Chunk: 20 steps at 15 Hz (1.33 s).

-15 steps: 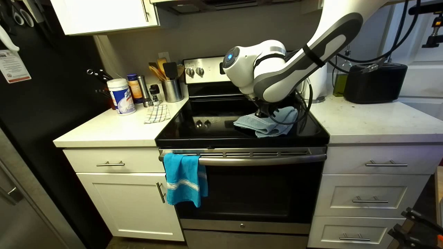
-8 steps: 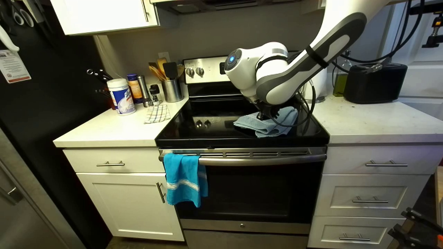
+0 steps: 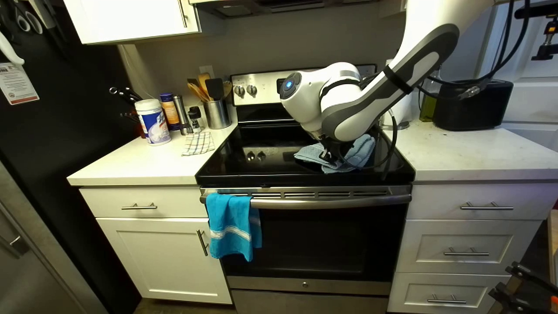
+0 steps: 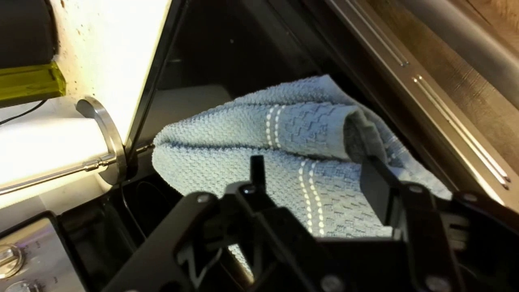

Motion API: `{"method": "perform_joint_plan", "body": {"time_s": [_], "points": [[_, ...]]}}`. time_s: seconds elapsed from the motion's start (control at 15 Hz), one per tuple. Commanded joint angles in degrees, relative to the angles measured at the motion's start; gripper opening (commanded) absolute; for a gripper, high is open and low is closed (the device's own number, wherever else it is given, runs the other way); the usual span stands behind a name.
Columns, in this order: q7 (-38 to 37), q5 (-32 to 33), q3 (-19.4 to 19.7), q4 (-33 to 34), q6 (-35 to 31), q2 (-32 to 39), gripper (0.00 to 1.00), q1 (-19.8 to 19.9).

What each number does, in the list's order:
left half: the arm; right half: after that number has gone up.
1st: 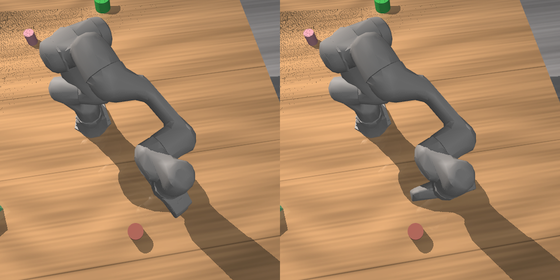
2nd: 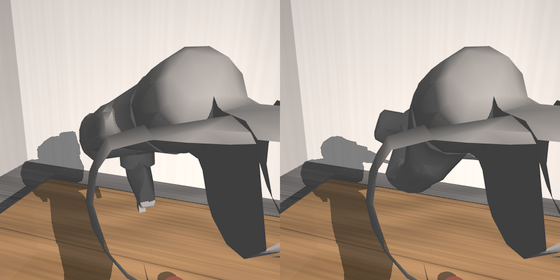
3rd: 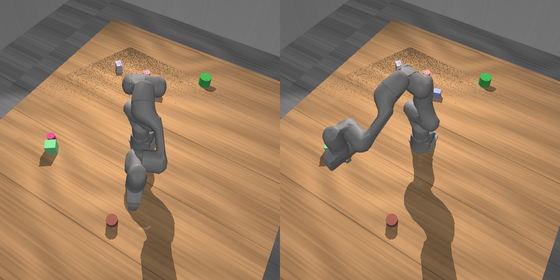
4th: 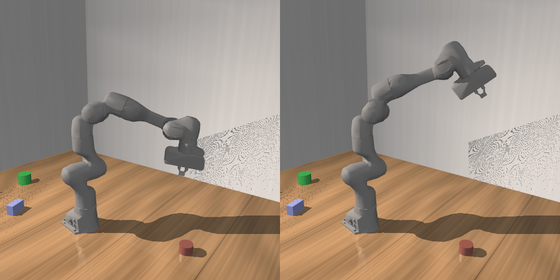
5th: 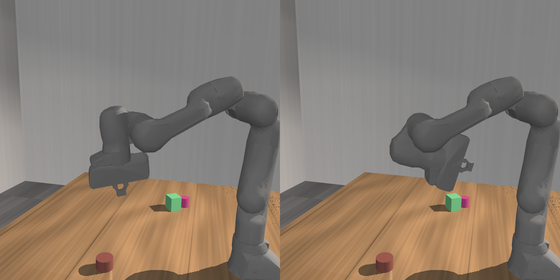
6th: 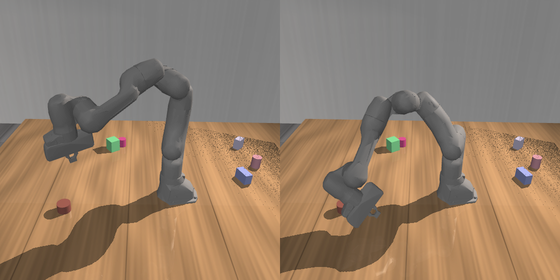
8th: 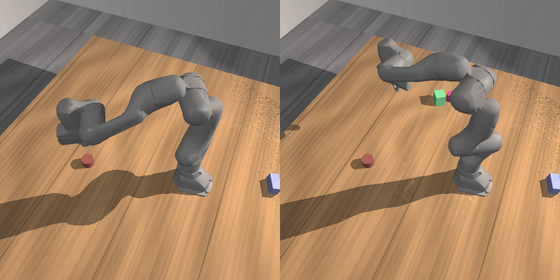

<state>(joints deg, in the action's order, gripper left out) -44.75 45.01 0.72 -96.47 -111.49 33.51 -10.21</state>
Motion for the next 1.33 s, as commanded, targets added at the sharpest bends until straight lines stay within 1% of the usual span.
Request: {"method": "perform_joint_plan", "body": {"time_s": [0.0, 0.07, 0.2, 0.87, 1.27], "points": [[2.05, -1.56, -0.08, 0.33, -0.41, 0.29, 0.93, -0.10], [2.15, -1.66, -0.10, 0.58, -0.36, 0.47, 0.98, -0.12], [2.39, -1.85, -0.15, 1.12, -0.32, 0.88, 1.00, -0.15], [3.71, -3.70, 0.17, 4.79, 0.11, 4.03, 1.00, 0.06], [4.75, -5.29, 1.20, 6.16, -0.07, 4.81, 1.00, 0.31]]}}
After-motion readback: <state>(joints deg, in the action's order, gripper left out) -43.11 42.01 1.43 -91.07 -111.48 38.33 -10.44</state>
